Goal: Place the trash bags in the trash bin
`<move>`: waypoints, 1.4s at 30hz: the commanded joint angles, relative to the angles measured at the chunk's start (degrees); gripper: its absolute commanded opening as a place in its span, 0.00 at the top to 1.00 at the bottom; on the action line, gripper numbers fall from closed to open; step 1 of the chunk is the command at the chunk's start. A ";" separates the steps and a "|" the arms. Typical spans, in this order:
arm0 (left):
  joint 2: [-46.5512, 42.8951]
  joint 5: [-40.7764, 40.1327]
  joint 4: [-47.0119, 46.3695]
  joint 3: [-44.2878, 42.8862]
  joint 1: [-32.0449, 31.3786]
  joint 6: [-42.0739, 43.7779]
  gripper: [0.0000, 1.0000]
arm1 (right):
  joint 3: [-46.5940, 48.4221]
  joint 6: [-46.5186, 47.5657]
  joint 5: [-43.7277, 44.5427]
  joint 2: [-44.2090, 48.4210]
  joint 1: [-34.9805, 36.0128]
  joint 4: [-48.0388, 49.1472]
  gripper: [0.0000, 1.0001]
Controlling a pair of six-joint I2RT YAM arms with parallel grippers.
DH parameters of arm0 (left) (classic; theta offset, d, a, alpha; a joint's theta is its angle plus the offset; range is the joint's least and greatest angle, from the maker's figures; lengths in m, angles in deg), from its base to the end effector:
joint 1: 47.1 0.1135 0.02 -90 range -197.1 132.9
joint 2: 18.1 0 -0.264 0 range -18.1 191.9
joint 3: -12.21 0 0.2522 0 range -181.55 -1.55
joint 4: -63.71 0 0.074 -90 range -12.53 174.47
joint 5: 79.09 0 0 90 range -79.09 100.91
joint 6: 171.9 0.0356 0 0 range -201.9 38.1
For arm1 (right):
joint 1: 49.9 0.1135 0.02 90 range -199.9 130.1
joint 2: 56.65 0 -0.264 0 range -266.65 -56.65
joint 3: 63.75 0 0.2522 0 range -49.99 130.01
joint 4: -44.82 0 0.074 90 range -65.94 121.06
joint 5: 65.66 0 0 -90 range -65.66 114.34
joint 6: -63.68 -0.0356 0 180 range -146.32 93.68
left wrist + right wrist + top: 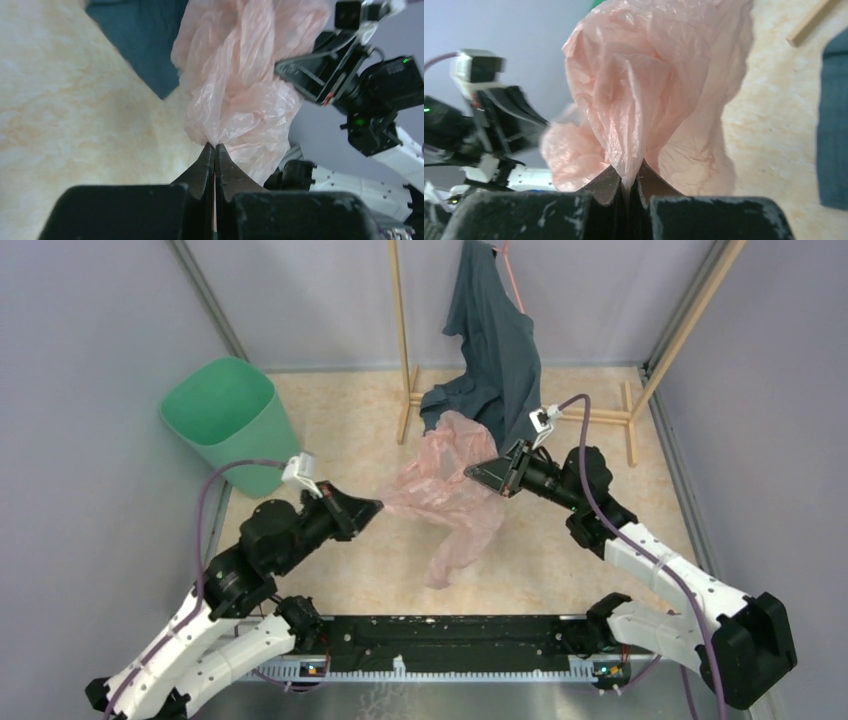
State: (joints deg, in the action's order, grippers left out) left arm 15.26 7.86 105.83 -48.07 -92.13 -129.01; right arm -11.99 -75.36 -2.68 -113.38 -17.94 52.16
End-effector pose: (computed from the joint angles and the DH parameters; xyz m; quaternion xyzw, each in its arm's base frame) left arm 0.0933 -0.0907 0.3441 -0.0306 0.7937 -0.4226 0.4365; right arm 0.1883 0.1366 0.3168 -0.0667 0.6907 0.5786 0.4285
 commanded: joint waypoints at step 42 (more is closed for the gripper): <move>22.01 -4.41 3.21 -20.69 0.00 0.27 1.00 | 24.91 28.99 34.02 -10.70 27.98 -36.06 0.05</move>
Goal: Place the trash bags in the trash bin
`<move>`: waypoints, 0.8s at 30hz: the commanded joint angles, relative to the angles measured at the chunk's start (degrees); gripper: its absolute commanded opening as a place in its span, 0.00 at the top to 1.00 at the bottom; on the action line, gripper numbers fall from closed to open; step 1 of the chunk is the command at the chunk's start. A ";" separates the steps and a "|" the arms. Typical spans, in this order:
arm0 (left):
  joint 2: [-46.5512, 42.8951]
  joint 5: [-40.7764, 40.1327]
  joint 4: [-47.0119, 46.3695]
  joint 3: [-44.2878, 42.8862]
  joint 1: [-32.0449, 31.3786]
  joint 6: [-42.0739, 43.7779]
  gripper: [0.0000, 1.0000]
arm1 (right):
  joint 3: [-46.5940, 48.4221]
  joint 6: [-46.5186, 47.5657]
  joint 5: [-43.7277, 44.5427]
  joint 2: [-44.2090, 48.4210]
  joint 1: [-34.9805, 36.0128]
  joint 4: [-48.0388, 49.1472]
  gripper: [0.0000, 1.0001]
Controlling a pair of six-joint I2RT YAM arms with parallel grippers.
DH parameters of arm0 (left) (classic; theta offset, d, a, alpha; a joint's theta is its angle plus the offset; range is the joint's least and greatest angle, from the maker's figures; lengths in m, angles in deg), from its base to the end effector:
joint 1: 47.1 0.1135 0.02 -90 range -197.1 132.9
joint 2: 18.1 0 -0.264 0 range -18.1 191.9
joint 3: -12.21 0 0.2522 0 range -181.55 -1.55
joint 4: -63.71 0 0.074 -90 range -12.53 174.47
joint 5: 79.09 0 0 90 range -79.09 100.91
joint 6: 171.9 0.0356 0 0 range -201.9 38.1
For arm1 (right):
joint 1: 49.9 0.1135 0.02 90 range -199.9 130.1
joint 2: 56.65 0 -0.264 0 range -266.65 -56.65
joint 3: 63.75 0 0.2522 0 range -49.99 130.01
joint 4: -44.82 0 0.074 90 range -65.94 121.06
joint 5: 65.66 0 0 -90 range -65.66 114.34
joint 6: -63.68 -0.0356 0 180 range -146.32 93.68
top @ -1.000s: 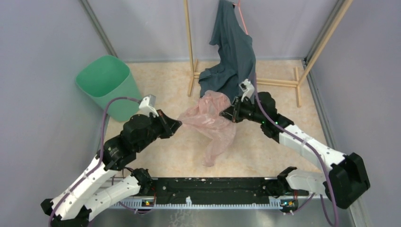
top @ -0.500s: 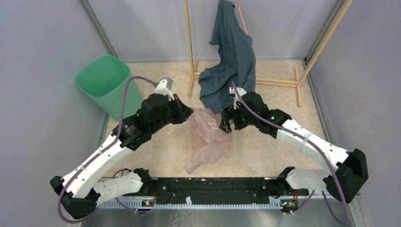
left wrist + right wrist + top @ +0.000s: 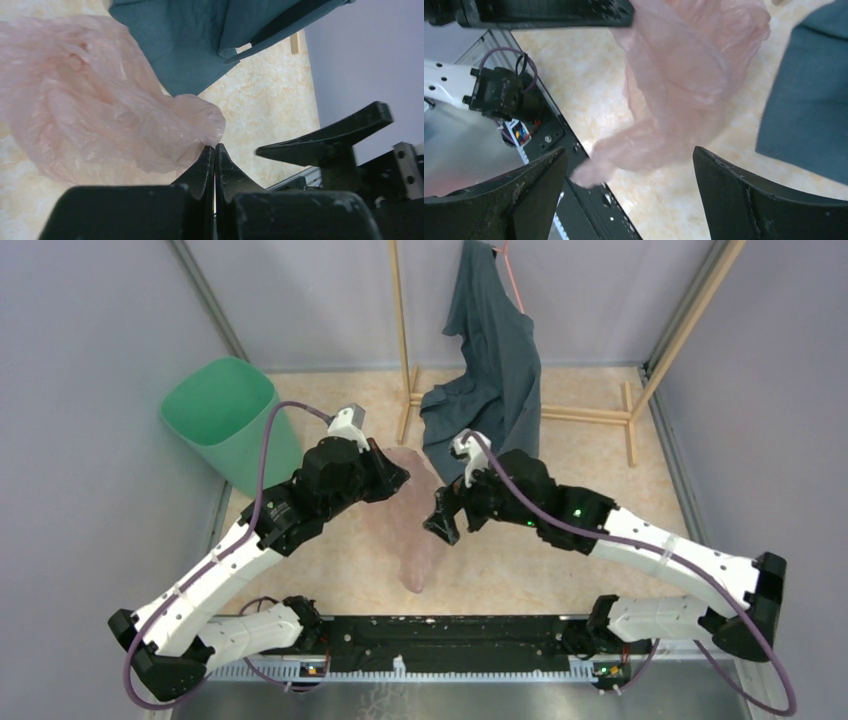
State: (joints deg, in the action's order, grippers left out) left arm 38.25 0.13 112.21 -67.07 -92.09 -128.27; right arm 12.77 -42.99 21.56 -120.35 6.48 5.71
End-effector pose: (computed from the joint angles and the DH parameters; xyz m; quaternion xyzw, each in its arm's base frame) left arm 0.1492 -0.1397 0.3845 -0.0602 0.8416 -0.3242 0.4277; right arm 0.1354 0.2068 0.3576 -0.3004 0.7943 0.3306 0.4117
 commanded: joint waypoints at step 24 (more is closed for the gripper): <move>-6.26 1.11 10.80 0.49 -0.08 4.16 0.13 | -20.35 -13.28 -19.89 -10.77 -17.66 40.31 1.00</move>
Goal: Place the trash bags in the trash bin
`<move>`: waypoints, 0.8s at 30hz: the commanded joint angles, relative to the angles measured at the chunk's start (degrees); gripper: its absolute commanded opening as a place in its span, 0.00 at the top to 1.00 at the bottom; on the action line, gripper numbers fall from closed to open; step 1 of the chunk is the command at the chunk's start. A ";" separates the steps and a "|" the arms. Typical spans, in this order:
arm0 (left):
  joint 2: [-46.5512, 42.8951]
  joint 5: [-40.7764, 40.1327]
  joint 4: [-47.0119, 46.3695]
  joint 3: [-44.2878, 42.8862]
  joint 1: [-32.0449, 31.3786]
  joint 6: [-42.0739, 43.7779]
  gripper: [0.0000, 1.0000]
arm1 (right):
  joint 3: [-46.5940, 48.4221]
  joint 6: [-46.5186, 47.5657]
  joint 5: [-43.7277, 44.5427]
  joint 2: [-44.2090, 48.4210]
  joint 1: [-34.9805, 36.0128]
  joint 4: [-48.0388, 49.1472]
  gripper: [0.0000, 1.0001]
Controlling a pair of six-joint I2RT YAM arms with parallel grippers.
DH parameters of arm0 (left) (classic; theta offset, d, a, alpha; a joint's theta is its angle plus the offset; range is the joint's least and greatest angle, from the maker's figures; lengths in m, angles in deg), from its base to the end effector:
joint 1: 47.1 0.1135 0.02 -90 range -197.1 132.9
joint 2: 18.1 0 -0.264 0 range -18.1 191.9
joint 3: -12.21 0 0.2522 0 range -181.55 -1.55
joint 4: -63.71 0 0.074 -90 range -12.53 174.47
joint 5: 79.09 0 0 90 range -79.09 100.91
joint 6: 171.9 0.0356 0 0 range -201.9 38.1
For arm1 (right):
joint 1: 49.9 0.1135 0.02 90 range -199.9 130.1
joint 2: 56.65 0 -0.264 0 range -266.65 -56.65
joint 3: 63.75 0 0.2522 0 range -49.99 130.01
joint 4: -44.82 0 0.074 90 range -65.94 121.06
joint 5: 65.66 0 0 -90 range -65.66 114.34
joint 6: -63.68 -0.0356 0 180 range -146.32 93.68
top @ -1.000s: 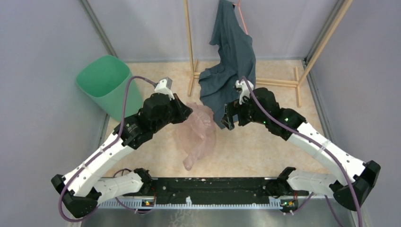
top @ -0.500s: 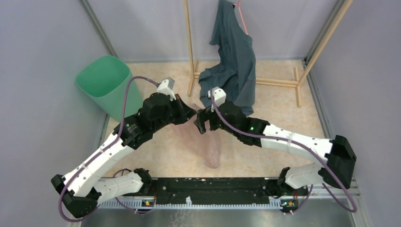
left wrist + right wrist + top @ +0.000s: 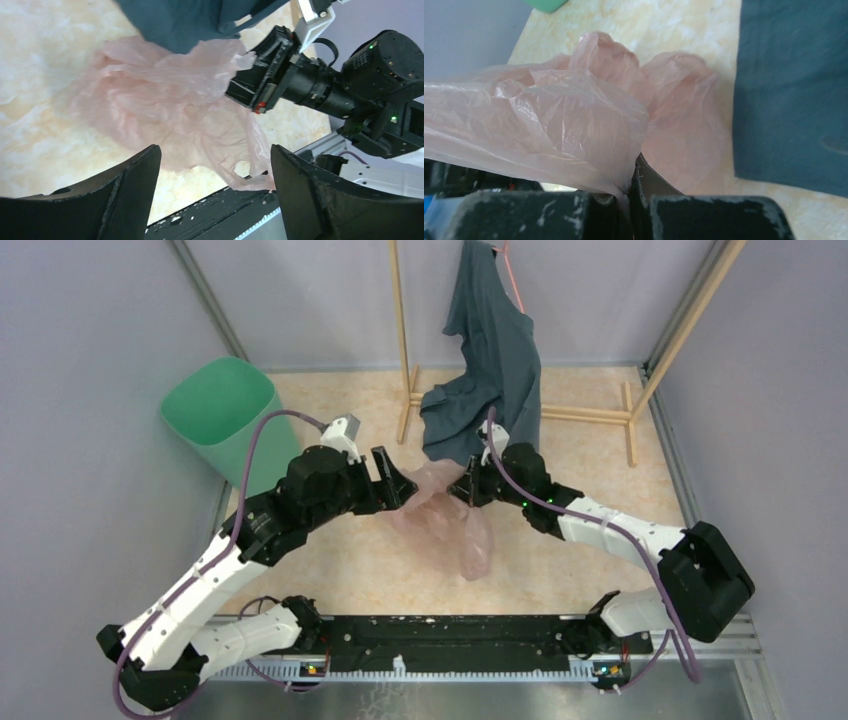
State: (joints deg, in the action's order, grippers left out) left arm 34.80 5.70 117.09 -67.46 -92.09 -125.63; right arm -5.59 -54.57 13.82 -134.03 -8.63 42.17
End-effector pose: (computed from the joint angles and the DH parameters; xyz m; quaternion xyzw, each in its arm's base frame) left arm 0.1323 -0.1276 0.3886 -0.0145 0.8502 -0.3393 0.4023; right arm 0.2224 0.2038 0.2475 -0.1445 0.8138 0.3804 0.4149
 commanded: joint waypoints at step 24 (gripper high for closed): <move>-1.23 12.88 -8.02 18.30 8.35 1.49 0.17 | -2.57 -0.94 -35.19 3.00 -11.13 3.58 1.00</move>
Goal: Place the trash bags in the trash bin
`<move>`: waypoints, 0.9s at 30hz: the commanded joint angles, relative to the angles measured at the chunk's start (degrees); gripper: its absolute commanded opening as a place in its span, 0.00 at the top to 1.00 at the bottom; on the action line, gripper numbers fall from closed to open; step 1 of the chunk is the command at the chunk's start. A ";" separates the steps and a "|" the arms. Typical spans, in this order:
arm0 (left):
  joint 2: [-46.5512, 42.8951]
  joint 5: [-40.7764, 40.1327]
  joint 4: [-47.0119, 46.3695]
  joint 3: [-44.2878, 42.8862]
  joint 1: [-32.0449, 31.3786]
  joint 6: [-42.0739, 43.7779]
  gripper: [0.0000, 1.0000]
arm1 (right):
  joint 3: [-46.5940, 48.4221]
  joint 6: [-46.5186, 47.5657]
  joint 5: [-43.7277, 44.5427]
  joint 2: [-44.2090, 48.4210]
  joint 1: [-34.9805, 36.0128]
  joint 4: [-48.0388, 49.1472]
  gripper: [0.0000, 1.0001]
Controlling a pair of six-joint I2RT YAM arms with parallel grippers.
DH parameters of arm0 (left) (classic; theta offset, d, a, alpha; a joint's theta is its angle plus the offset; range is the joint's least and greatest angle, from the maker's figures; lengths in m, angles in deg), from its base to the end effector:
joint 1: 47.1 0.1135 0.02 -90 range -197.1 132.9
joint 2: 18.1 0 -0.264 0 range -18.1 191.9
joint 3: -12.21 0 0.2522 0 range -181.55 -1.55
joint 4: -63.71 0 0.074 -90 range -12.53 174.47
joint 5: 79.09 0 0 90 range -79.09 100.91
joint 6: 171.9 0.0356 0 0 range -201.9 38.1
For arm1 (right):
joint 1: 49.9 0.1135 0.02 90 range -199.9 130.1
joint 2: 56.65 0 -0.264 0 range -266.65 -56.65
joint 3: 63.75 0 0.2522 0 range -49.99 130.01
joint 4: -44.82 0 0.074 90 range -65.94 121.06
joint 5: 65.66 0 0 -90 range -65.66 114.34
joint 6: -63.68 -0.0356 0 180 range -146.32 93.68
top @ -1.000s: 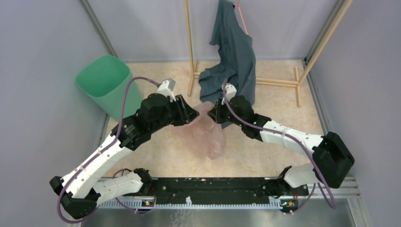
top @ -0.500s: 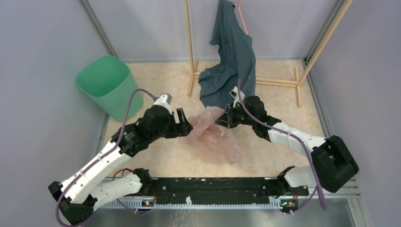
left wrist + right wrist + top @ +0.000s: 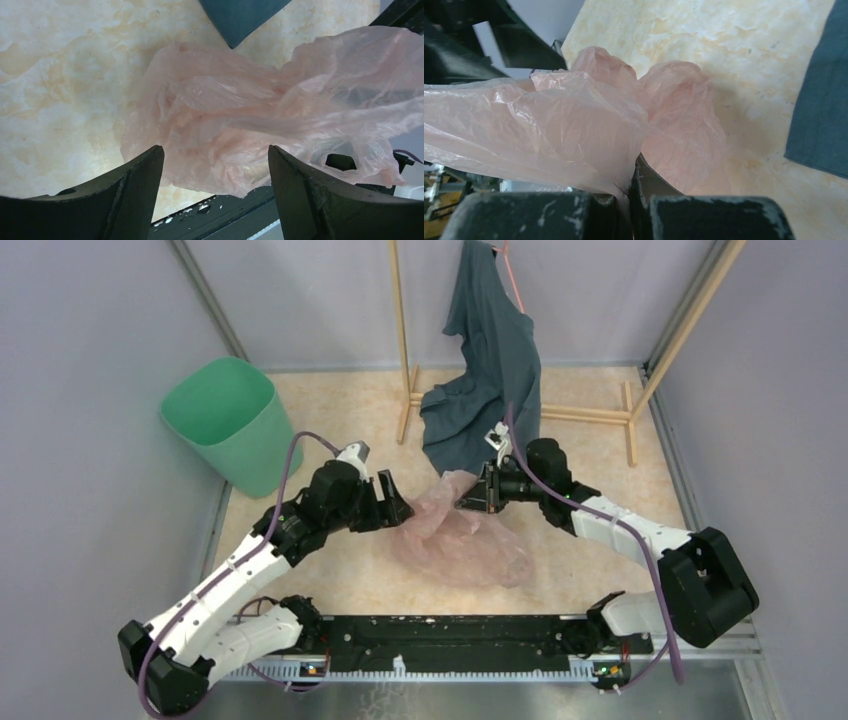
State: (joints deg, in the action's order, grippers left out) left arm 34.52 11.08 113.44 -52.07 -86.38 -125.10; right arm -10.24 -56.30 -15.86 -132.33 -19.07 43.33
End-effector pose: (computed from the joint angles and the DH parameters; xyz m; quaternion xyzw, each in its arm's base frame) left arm 0.1493 -0.1223 0.3067 -0.0301 0.8986 -0.2896 0.3283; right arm 0.2295 0.1637 0.2335 -0.1939 0.7847 0.5081 0.2976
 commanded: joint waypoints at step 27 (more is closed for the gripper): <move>-2.68 17.26 0.66 -11.02 2.90 1.96 1.00 | 2.41 2.18 31.66 8.97 1.37 -10.42 1.00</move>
State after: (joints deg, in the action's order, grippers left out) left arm 32.31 22.75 115.16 -62.13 -83.52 -121.65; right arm -10.16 -53.92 6.08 -125.44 -18.88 33.06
